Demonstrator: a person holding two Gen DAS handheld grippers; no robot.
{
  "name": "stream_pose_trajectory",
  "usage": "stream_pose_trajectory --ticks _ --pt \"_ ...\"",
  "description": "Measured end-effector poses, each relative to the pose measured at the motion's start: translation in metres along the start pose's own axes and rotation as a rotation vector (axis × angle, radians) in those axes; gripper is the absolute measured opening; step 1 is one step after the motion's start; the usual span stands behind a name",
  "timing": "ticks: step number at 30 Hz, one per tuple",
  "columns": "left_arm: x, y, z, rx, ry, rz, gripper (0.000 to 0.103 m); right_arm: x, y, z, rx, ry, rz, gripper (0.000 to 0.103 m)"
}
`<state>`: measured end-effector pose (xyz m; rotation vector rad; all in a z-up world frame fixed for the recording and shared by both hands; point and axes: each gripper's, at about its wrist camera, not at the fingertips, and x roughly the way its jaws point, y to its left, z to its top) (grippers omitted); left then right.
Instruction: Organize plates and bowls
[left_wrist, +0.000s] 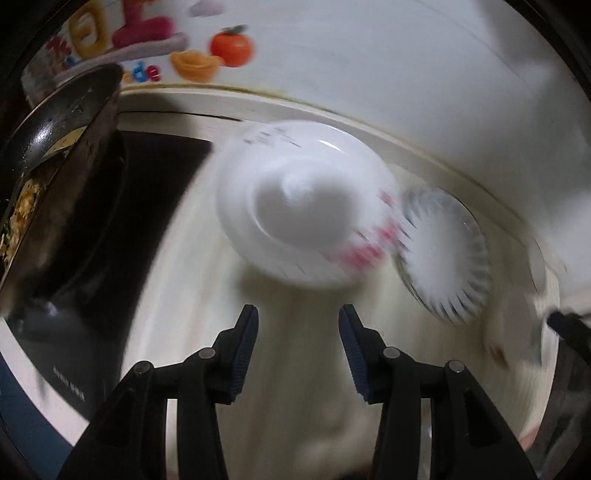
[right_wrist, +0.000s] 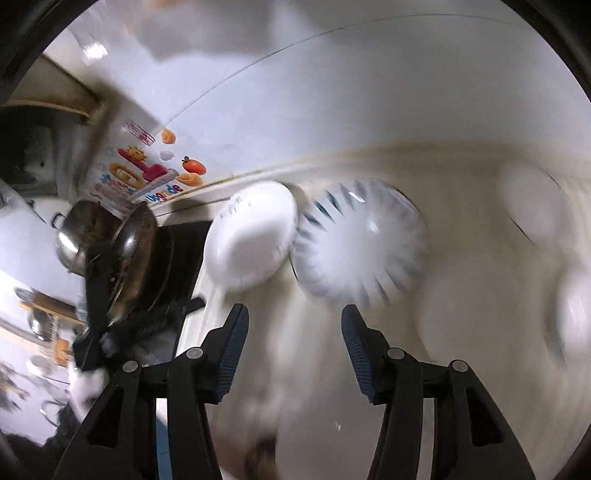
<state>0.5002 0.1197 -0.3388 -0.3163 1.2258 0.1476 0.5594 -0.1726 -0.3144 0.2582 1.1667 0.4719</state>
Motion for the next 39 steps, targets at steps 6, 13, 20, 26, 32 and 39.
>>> stream_pose_trajectory --ticks 6,13,20,26,32,39 --pt "0.044 0.026 0.037 -0.057 0.026 0.066 0.043 0.155 0.031 0.096 -0.090 0.091 -0.060 0.053" --pt "0.087 0.036 0.045 -0.082 0.107 0.005 0.043 0.241 0.037 0.139 -0.165 0.149 -0.154 0.038" --pt "0.096 0.048 0.043 -0.118 0.084 -0.029 0.033 0.261 0.038 0.135 -0.187 0.157 -0.141 0.021" --pt "0.083 0.049 0.037 -0.108 0.057 -0.024 0.033 0.249 0.034 0.126 -0.176 0.171 -0.106 0.018" --pt "0.061 0.045 0.032 -0.085 0.030 -0.051 0.033 0.223 0.031 0.113 -0.164 0.161 -0.068 0.018" --pt "0.042 0.033 0.031 -0.040 0.006 -0.069 0.033 0.179 0.024 0.095 -0.135 0.128 -0.049 0.018"
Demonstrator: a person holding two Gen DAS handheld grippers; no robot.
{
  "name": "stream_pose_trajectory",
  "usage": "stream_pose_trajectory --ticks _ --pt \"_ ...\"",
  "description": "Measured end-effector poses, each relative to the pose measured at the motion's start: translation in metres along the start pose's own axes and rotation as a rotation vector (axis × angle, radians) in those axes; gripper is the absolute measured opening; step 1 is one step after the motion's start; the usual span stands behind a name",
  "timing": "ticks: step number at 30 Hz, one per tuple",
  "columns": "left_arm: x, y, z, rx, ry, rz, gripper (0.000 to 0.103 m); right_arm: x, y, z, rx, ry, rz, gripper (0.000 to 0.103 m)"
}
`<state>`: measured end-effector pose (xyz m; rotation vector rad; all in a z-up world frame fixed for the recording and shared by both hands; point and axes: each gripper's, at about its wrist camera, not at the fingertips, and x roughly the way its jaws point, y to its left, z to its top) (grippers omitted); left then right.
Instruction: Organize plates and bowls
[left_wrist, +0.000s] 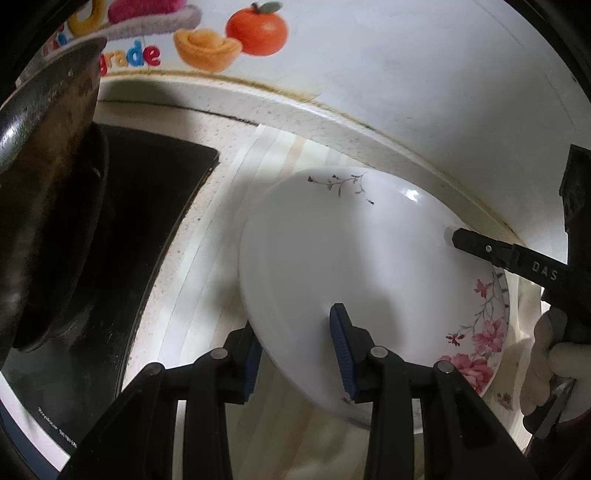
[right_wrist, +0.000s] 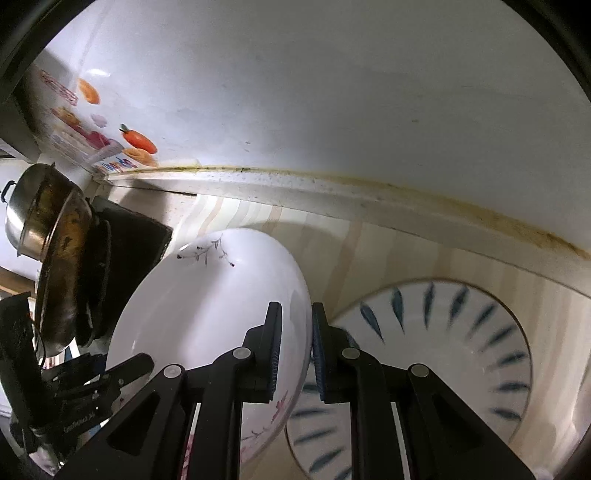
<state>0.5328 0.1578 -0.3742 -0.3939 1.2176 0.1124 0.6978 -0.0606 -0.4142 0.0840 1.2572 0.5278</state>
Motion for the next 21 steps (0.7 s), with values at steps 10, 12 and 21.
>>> stream_pose_trajectory --ticks 10,12,21 --pt "-0.049 -0.043 -0.023 0.093 -0.007 -0.069 0.033 -0.116 -0.008 -0.069 0.045 -0.110 0.013 0.018" --pt "-0.060 -0.052 -0.034 0.112 -0.006 -0.086 0.033 -0.134 -0.010 -0.088 0.058 -0.124 0.020 0.017" --pt "-0.082 -0.094 -0.099 0.281 0.058 -0.126 0.033 -0.207 -0.038 -0.215 0.167 -0.161 0.038 0.017"
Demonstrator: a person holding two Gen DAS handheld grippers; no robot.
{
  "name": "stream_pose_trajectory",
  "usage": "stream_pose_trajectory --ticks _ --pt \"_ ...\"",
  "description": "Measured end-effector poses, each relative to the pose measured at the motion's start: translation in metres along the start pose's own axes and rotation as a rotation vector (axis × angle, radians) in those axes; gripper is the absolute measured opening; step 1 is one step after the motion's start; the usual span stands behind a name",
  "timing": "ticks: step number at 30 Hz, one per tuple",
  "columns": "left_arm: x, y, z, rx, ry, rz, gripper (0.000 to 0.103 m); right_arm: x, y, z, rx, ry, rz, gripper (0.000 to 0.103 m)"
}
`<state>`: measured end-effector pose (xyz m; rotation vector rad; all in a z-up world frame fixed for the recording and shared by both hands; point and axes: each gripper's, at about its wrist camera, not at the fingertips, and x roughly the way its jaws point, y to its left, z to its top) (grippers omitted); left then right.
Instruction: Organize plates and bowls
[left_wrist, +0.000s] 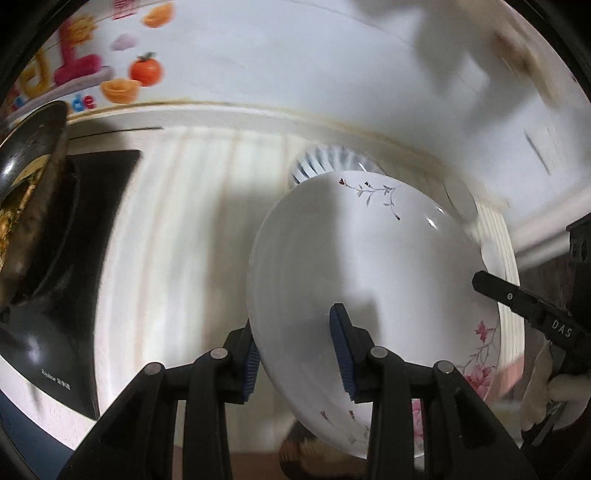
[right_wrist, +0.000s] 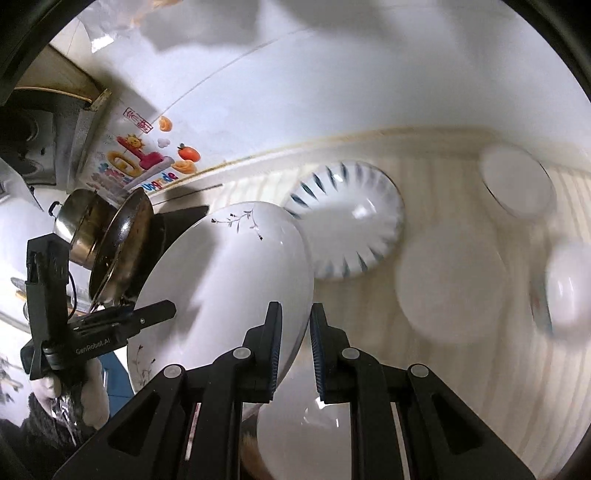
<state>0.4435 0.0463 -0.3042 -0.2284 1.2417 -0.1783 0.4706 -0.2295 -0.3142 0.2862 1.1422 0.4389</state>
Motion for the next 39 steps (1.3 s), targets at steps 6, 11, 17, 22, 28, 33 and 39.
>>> stream_pose_trajectory --ticks 6,11,17,22,28,33,39 --pt "0.023 -0.031 -0.039 0.087 0.106 -0.005 0.033 -0.023 -0.036 -0.069 0.075 0.035 -0.022 0.017" --pt "0.045 -0.054 -0.063 0.140 0.193 -0.001 0.033 -0.026 -0.071 -0.110 0.156 0.071 -0.020 0.017" --pt "0.067 -0.067 -0.076 0.184 0.267 0.027 0.033 -0.015 -0.094 -0.138 0.214 0.146 -0.027 0.017" --pt "0.076 -0.073 -0.080 0.212 0.302 0.065 0.033 -0.005 -0.101 -0.147 0.237 0.165 -0.026 0.017" --pt "0.085 -0.081 -0.087 0.230 0.329 0.087 0.033 0.003 -0.106 -0.147 0.236 0.172 -0.051 0.017" --pt "0.094 -0.090 -0.092 0.250 0.341 0.111 0.033 0.002 -0.110 -0.145 0.233 0.170 -0.081 0.017" --pt "0.101 -0.096 -0.100 0.259 0.349 0.132 0.033 0.001 -0.113 -0.143 0.225 0.176 -0.109 0.017"
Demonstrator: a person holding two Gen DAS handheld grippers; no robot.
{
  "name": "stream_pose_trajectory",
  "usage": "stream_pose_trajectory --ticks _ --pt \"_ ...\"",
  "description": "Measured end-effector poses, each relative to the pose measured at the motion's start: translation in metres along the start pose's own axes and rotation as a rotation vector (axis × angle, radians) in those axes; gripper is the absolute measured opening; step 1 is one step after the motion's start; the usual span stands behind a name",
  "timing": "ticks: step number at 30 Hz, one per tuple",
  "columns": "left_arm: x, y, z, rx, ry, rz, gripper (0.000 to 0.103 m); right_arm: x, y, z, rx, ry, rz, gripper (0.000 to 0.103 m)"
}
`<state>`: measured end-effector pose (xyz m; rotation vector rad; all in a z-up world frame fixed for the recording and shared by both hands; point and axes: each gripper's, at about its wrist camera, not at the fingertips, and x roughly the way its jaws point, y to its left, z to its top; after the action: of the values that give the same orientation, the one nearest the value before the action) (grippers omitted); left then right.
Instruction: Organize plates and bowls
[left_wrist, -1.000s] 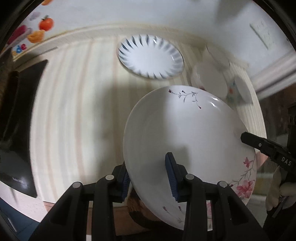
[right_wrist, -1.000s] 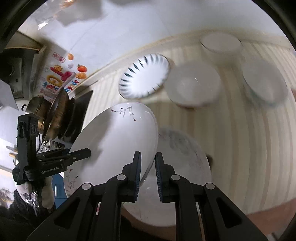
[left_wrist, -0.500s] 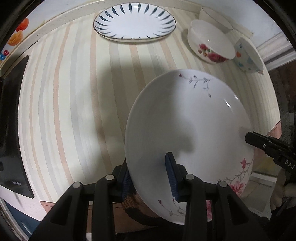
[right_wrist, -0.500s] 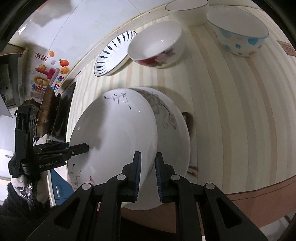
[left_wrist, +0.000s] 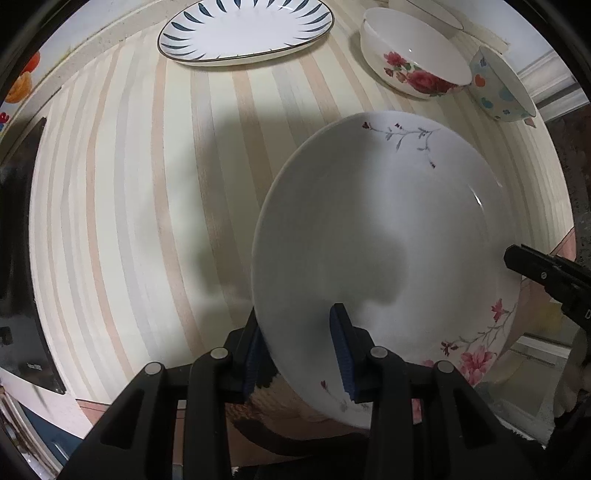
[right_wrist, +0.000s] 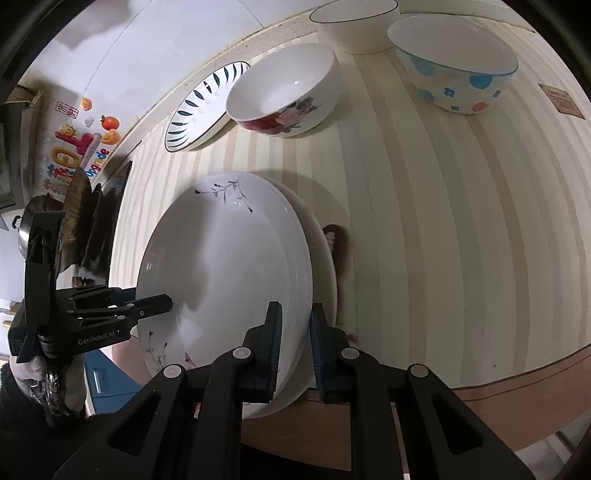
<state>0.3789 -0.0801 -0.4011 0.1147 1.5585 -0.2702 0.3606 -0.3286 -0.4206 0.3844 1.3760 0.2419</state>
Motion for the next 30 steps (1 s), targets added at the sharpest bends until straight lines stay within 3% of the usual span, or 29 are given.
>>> stream_pose_trajectory --ticks 13,23,30 --pt "0.009 -0.034 0.007 0.006 0.003 0.070 0.033 0.001 0.004 -0.002 -0.020 0.040 -0.052 0.017" --pt "-0.003 -0.036 0.010 0.002 0.010 0.057 0.033 -0.003 0.001 0.000 0.056 0.058 -0.071 0.017" --pt "-0.033 -0.037 0.008 -0.012 -0.026 0.030 0.033 -0.029 0.017 0.004 0.059 0.006 -0.049 0.017"
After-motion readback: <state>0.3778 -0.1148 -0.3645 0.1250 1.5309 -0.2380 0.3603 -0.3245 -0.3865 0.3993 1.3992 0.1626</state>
